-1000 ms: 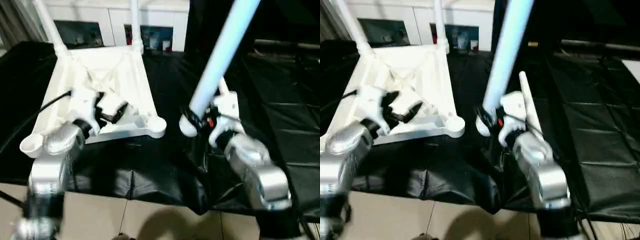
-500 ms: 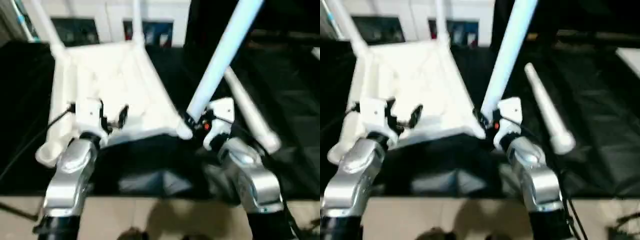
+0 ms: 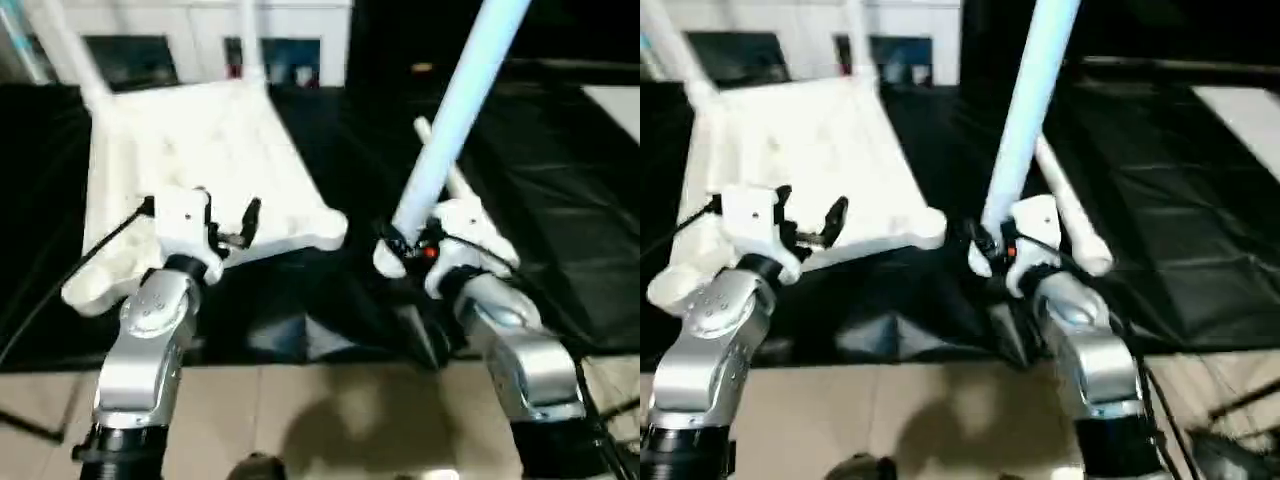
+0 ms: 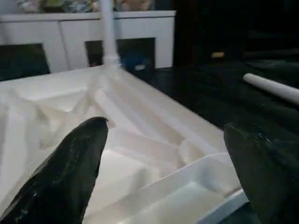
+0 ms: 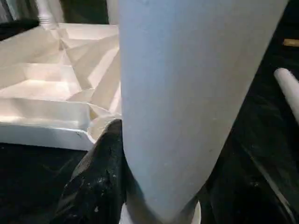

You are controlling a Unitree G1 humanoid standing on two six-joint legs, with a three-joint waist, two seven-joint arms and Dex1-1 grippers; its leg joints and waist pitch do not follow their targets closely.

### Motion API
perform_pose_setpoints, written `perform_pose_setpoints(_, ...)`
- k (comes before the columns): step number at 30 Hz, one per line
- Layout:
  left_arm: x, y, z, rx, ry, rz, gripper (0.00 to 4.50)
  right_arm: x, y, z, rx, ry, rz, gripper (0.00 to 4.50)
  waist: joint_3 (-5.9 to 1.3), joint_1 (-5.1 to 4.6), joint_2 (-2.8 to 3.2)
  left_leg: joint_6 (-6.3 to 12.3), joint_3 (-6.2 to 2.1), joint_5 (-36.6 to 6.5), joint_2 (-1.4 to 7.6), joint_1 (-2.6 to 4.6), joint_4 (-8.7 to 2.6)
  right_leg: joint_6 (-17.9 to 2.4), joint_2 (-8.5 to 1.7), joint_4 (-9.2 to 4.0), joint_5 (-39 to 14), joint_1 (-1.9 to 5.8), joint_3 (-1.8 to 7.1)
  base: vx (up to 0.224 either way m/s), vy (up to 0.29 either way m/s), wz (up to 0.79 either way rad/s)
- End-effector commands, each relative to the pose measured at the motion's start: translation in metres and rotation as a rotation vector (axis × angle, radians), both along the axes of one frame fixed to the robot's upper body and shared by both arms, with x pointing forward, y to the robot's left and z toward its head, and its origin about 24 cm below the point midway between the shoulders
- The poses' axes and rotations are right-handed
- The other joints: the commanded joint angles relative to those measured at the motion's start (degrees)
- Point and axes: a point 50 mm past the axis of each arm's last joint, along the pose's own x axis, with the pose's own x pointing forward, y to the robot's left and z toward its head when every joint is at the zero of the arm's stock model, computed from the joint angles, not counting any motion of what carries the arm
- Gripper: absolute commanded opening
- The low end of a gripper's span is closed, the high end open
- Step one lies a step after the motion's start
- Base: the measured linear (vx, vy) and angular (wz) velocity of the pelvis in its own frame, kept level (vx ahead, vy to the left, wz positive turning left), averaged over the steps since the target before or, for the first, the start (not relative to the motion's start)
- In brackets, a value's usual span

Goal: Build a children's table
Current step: Move to table

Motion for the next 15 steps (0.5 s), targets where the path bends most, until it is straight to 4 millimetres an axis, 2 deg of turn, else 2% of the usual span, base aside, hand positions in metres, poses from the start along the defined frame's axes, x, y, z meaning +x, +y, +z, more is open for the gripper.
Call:
perform_pose_setpoints(1, -0.001, 0.001, 0.003, 0.004, -0.014, 0.004, 4.43, 0.000, 0.008, 0.006, -0.003, -0.033, 0.041, 1.86, -2.98, 0.08, -0.04, 1.92, -2.55, -35.27, 1.40, 1.95, -6.08, -6.63, -3.02, -6.03, -29.15, 4.15, 3.26, 0.108, 0.018, 0.64)
perform_pose_setpoints(2, -0.001, 0.001, 0.003, 0.004, -0.014, 0.004, 4.43, 0.000, 0.008, 0.006, -0.003, -0.033, 0.041, 1.86, -2.98, 0.08, -0.04, 1.92, -2.55, -35.27, 1.40, 1.95, -6.08, -6.63, -3.02, -6.03, -29.15, 4.15, 3.26, 0.120, -0.007, 0.70)
perform_pose_setpoints(3, -0.001, 0.001, 0.003, 0.011, -0.015, 0.001, 4.43, -0.001, 0.010, 0.006, 0.004, -0.035, 0.055, 1.86, -2.55, 1.01, -0.52, 5.39, -0.36, -24.90, 2.29, 0.37, -2.73, -7.84, -7.15, -9.50, -32.95, 6.83, 4.23, 0.131, 0.002, 0.75)
perform_pose_setpoints(4, -0.001, 0.001, 0.003, 0.013, -0.015, 0.001, 4.43, -0.002, 0.012, 0.005, 0.019, -0.031, 0.066, 1.86, -3.10, 0.83, -0.18, 4.80, 1.16, -19.29, 5.12, 3.73, -1.49, -8.69, -6.84, -9.79, -32.78, 5.67, 5.82, 0.131, 0.002, 0.75)
perform_pose_setpoints(5, -0.001, 0.001, 0.003, 0.014, -0.015, 0.001, 4.43, -0.003, 0.013, 0.005, 0.028, -0.027, 0.072, 1.86, -2.73, 0.93, -0.01, 4.52, 0.43, -20.42, 6.38, 5.04, -3.55, -9.32, -4.10, -8.35, -29.21, 5.04, 4.75, 0.140, 0.013, 0.59)
perform_pose_setpoints(6, -0.001, 0.001, 0.003, 0.017, -0.015, 0.001, 4.43, -0.003, 0.014, 0.005, 0.033, -0.026, 0.078, 1.86, -3.98, -1.40, 1.87, 5.60, -4.76, -29.42, 9.71, 13.34, -6.94, -7.70, 2.06, 1.41, -16.28, -1.64, 3.81, 0.181, 0.014, 0.23)
perform_pose_setpoints(7, -0.002, 0.000, 0.003, 0.019, -0.018, -0.004, 4.43, -0.004, 0.015, 0.004, 0.035, -0.026, 0.078, 1.86, -5.60, -1.88, 1.35, 12.32, -7.32, -24.79, 10.38, 16.13, -5.22, -1.17, 2.43, 6.92, -7.50, -6.14, 5.02, 0.181, 0.014, 0.23)
perform_pose_setpoints(8, -0.002, 0.000, 0.003, 0.018, -0.018, -0.007, 4.43, -0.004, 0.015, 0.004, 0.035, -0.026, 0.075, 1.86, -5.57, -1.74, 1.36, 15.08, -6.86, -19.96, 9.67, 15.67, -4.26, 1.22, 2.33, 8.23, -5.32, -7.83, 5.28, 0.235, 0.016, 0.04)
perform_pose_setpoints(9, -0.002, -0.001, 0.003, 0.013, -0.019, -0.017, 4.43, -0.003, 0.015, 0.004, 0.040, -0.027, 0.064, 1.86, -5.06, -1.44, 0.94, 18.91, -5.63, -13.61, 9.76, 14.17, -4.71, 3.13, 1.84, 10.27, -1.42, -9.82, 6.00, 0.208, -0.001, 0.07)
perform_pose_setpoints(10, -0.003, -0.003, 0.003, 0.006, -0.016, -0.044, 4.43, -0.002, 0.013, 0.005, 0.050, -0.030, 0.043, 1.86, -4.61, -1.29, 0.13, 18.42, -2.26, -11.03, 9.15, 11.69, -6.12, 1.92, 1.83, 10.86, 4.30, -10.36, 6.13, 0.208, -0.001, 0.07)
perform_pose_setpoints(11, -0.003, -0.003, 0.003, 0.008, -0.015, -0.051, 4.43, -0.002, 0.013, 0.005, 0.050, -0.030, 0.039, 1.86, -4.48, -1.45, -0.48, 17.97, -1.20, -9.91, 8.65, 11.25, -6.41, 0.84, 1.49, 9.97, 7.37, -10.70, 6.45, 0.197, -0.035, 0.05)
perform_pose_setpoints(12, -0.004, -0.007, 0.003, 0.012, -0.016, -0.089, 4.43, -0.001, 0.010, 0.006, 0.052, -0.034, 0.018, 1.86, -3.95, -0.98, -2.10, 16.32, 1.17, -11.41, 6.32, 9.71, -7.33, -1.63, 0.57, 5.84, 12.05, -9.64, 7.49, 0.210, -0.083, 0.01)
perform_pose_setpoints(13, -0.005, -0.010, 0.002, 0.004, -0.014, -0.123, 4.43, -0.001, 0.008, 0.007, 0.054, -0.039, 0.004, 1.86, -4.19, -0.79, -3.24, 15.20, 2.53, -13.41, 4.72, 10.17, -6.82, -2.67, -0.34, 2.77, 12.02, -8.98, 8.63, 0.210, -0.083, 0.01)
perform_pose_setpoints(14, -0.006, -0.013, 0.002, -0.003, -0.014, -0.144, 4.43, 0.000, 0.007, 0.007, 0.055, -0.043, -0.005, 1.86, -4.75, 0.46, -7.20, 11.62, 5.85, -19.15, -1.50, 6.73, -1.06, -2.45, -3.38, -2.66, -6.50, -2.62, 15.70, 0.231, -0.157, 0.19)
perform_pose_setpoints(15, -0.007, -0.015, 0.002, -0.006, -0.011, -0.171, 4.43, 0.000, 0.005, 0.008, 0.059, -0.044, -0.015, 1.86, -4.61, 2.12, -5.79, 8.73, 5.01, -13.85, -3.43, 7.10, 6.19, -6.35, -7.48, -6.78, -32.12, -2.33, 19.88, 0.239, -0.141, 0.25)
